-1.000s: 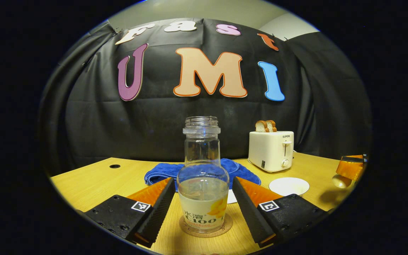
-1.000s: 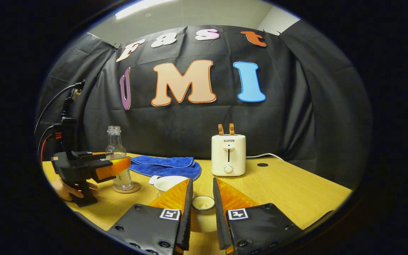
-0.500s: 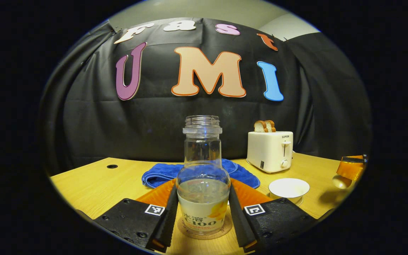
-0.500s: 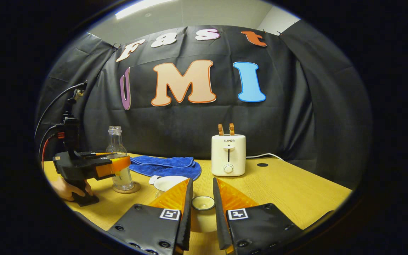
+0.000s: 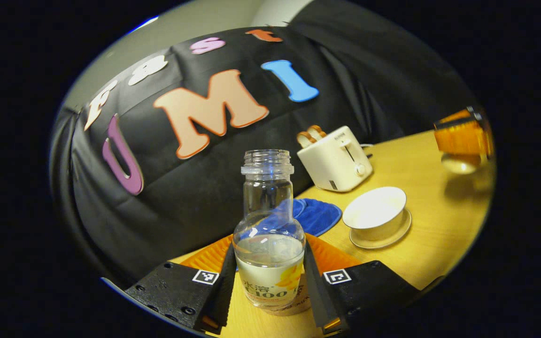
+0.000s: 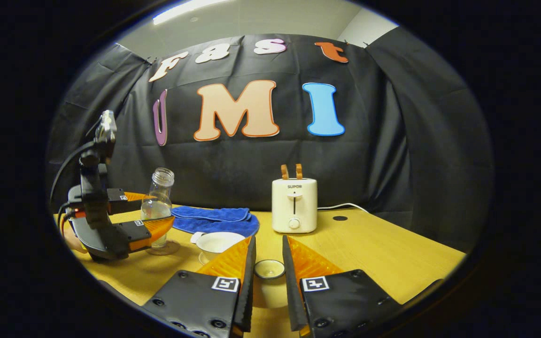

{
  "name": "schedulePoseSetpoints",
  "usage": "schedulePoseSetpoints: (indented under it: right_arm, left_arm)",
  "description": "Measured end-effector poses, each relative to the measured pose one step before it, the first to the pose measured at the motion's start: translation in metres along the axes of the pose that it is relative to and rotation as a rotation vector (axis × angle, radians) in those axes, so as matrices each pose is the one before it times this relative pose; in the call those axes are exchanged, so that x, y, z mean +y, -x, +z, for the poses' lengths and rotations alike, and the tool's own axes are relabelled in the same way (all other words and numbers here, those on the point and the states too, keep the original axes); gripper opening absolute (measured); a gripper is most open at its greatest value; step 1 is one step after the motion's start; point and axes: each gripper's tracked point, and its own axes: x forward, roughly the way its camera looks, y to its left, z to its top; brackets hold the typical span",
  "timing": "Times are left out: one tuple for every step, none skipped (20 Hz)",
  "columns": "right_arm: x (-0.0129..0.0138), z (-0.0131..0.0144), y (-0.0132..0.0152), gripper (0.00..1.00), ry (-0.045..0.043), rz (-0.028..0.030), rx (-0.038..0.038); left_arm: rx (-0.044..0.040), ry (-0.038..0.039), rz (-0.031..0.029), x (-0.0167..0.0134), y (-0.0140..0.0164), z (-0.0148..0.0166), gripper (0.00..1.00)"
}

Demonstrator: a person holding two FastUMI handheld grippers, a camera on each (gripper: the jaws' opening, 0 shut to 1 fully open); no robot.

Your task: Open the teacup lid with one hand, grasp the water bottle and pour water into the teacup with the other hand; after pouring, place the water bottle on the coaster and then close the teacup lid.

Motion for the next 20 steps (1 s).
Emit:
schedulePoseSetpoints:
  right_arm:
    - [-0.00635, 0.00031, 0.00111, 0.34, 0.00034, -0.01080, 0.00064]
    - [-0.00619, -0.00023, 0.00123, 0.34, -0.00006, -0.01023, -0.00057]
    - [-0.00661, 0.00025, -0.00001, 0.34, 0.00049, -0.01159, 0.00010]
    - [-0.00554, 0.00047, 0.00124, 0.34, 0.00035, -0.00815, -0.00060]
    - [-0.00485, 0.00095, -0.00003, 0.34, -0.00061, -0.00867, 0.00040]
    - [-0.00503, -0.00093, 0.00034, 0.34, 0.00118, -0.00752, -0.00120]
    - [-0.00284, 0.00023, -0.00038, 0.34, -0.00076, -0.00395, 0.00034]
    - [-0.00179, 0.00007, 0.00034, 0.34, 0.00063, -0.00392, -0.00053]
    - [-0.00167, 0.00026, 0.00071, 0.34, 0.00050, -0.00283, -0.00022]
    - [-0.00092, 0.00006, 0.00035, 0.34, -0.00037, -0.00115, 0.00004]
    - [-0.00078, 0.00012, -0.00022, 0.34, 0.00014, -0.00048, -0.00007]
    - [-0.00003, -0.00056, -0.00020, 0.34, 0.00053, 0.00028, 0.00006]
    - [0.00026, 0.00025, -0.00055, 0.34, -0.00027, -0.00013, 0.00008]
    - [-0.00017, 0.00042, 0.00086, 0.34, 0.00016, -0.00001, -0.00022]
    - [-0.00009, -0.00002, -0.00007, 0.34, -0.00011, 0.00002, 0.00032]
    - [0.00001, -0.00059, -0.00012, 0.34, 0.00006, 0.00023, -0.00037]
    - [-0.00021, 0.00032, 0.00054, 0.34, -0.00026, -0.00011, 0.00033]
    - [0.00018, -0.00047, -0.00074, 0.34, 0.00022, 0.00023, -0.00019]
    - [-0.00024, 0.00046, 0.00042, 0.34, -0.00027, -0.00007, 0.00007]
    - [0.00036, -0.00024, -0.00057, 0.34, 0.00015, 0.00007, -0.00001]
  left_arm:
    - [0.01749, -0.06497, -0.02220, -0.00081, 0.00301, -0.00323, 0.65]
    - [0.01762, -0.06175, -0.01837, -0.00067, 0.00227, -0.00275, 0.65]
    - [0.02430, -0.06597, -0.02116, -0.00333, 0.00436, -0.00295, 0.65]
    - [0.02145, -0.06371, -0.02019, -0.00176, 0.00012, -0.00235, 0.65]
    - [0.02362, -0.05254, -0.01982, -0.00077, -0.00002, -0.00380, 0.65]
    - [0.02442, -0.04396, -0.02172, -0.00179, -0.00080, -0.00105, 0.66]
    - [0.02036, -0.04206, -0.02651, -0.00514, -0.00610, -0.00173, 0.65]
    - [0.01030, -0.03647, -0.01203, -0.00431, -0.00685, -0.00410, 0.66]
    - [0.01451, -0.04685, -0.00859, -0.00080, -0.00297, -0.00124, 0.66]
    - [0.01922, -0.04750, -0.01380, 0.00011, 0.00172, -0.00210, 0.66]
    - [0.02053, -0.03470, -0.01720, -0.00186, -0.00071, -0.00277, 0.66]
    - [0.02865, -0.03319, -0.01775, -0.00214, 0.00046, -0.00421, 0.66]
    - [0.01906, -0.02926, -0.00767, 0.00153, 0.00003, -0.00140, 0.65]
    - [0.00872, -0.02769, -0.00197, 0.00176, 0.00117, 0.00082, 0.66]
    - [0.00536, -0.02531, 0.00178, 0.00048, -0.00055, 0.00038, 0.66]
    - [0.00978, -0.02363, -0.00477, -0.00019, 0.00137, -0.00001, 0.65]
    - [0.01392, -0.02664, -0.00680, 0.00073, 0.00049, -0.00128, 0.67]
    - [0.01453, -0.03054, -0.00296, 0.00202, 0.00111, -0.00041, 0.65]
    - [0.01451, -0.03231, -0.00208, 0.00110, -0.00015, -0.00108, 0.66]
    - [0.00996, -0.02570, -0.00024, 0.00121, -0.00015, -0.00018, 0.66]
